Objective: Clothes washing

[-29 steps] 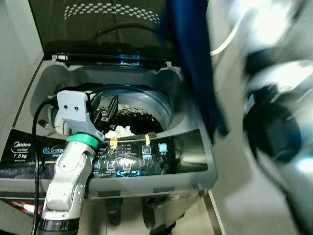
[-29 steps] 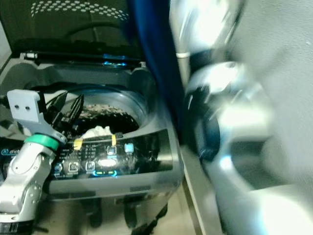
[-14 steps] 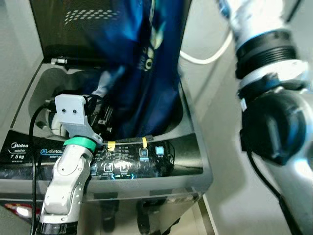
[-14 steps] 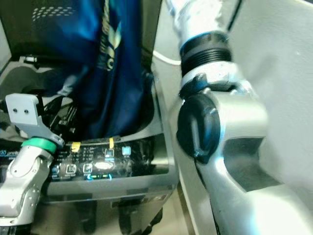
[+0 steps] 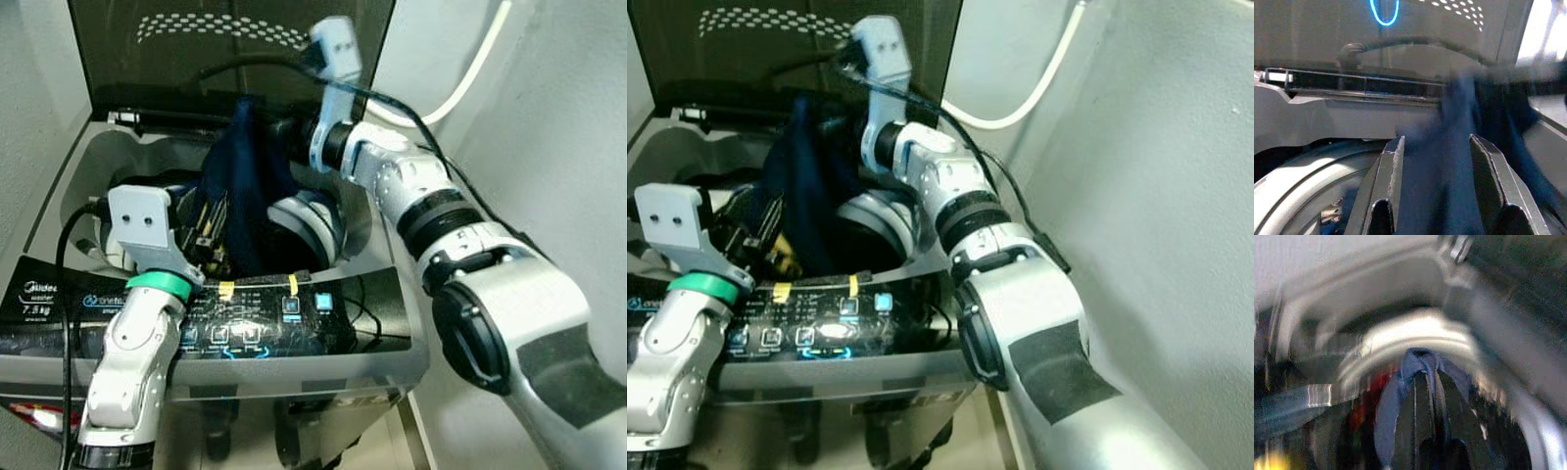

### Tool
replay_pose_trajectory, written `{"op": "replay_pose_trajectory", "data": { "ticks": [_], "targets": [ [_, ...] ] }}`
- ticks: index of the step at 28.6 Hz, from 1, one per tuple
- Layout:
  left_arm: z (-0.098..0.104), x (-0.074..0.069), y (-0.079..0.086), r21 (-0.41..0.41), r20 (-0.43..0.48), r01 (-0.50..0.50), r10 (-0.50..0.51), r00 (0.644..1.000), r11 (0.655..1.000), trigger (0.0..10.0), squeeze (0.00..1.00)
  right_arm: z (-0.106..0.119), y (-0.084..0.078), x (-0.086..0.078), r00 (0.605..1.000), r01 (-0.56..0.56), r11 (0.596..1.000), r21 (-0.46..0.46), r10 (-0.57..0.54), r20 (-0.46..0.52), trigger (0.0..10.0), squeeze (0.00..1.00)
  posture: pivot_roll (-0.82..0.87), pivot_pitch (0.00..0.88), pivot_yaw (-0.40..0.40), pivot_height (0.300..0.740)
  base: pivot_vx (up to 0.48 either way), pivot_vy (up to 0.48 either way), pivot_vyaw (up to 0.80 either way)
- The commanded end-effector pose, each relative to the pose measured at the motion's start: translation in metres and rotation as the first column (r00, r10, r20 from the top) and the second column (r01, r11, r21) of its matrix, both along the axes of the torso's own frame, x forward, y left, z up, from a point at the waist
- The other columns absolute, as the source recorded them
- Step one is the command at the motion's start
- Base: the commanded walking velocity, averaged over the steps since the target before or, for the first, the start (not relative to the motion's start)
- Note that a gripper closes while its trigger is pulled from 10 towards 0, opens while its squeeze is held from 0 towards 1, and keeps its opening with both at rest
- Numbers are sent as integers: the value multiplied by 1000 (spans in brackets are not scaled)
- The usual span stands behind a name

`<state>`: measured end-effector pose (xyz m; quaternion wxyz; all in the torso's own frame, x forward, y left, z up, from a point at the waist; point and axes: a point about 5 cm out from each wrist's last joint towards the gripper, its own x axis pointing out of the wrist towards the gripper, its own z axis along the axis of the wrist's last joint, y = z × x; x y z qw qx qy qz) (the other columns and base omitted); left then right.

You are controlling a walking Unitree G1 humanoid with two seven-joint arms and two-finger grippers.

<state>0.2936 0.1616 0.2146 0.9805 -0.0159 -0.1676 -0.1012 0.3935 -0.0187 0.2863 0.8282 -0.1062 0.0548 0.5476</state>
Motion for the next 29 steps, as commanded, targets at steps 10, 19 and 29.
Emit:
{"op": "replay_pose_trajectory", "data": {
  "ticks": [10, 19, 29],
  "targets": [
    [-9, 0, -7, 22, -55, 78, -76, 996, 997, 10000, 0, 42, -56, 8, 994, 31, 996, -80, -22, 105, 10000, 0, 113, 11, -73, 740, 0, 0, 0],
    [-10, 1, -4, 33, -75, 97, -94, 993, 995, 10000, 0, 67, -47, -12, 953, -299, 954, 24, 297, 55, 10000, 976, 115, 11, -59, 740, 0, 0, 0],
    [-7, 1, 0, 44, -76, 100, -97, 992, 994, 10000, 0, 61, -47, -16, 929, -358, 922, -147, 367, 41, 10000, 1000, 128, 17, -47, 740, 0, 0, 0]
  ]
}}
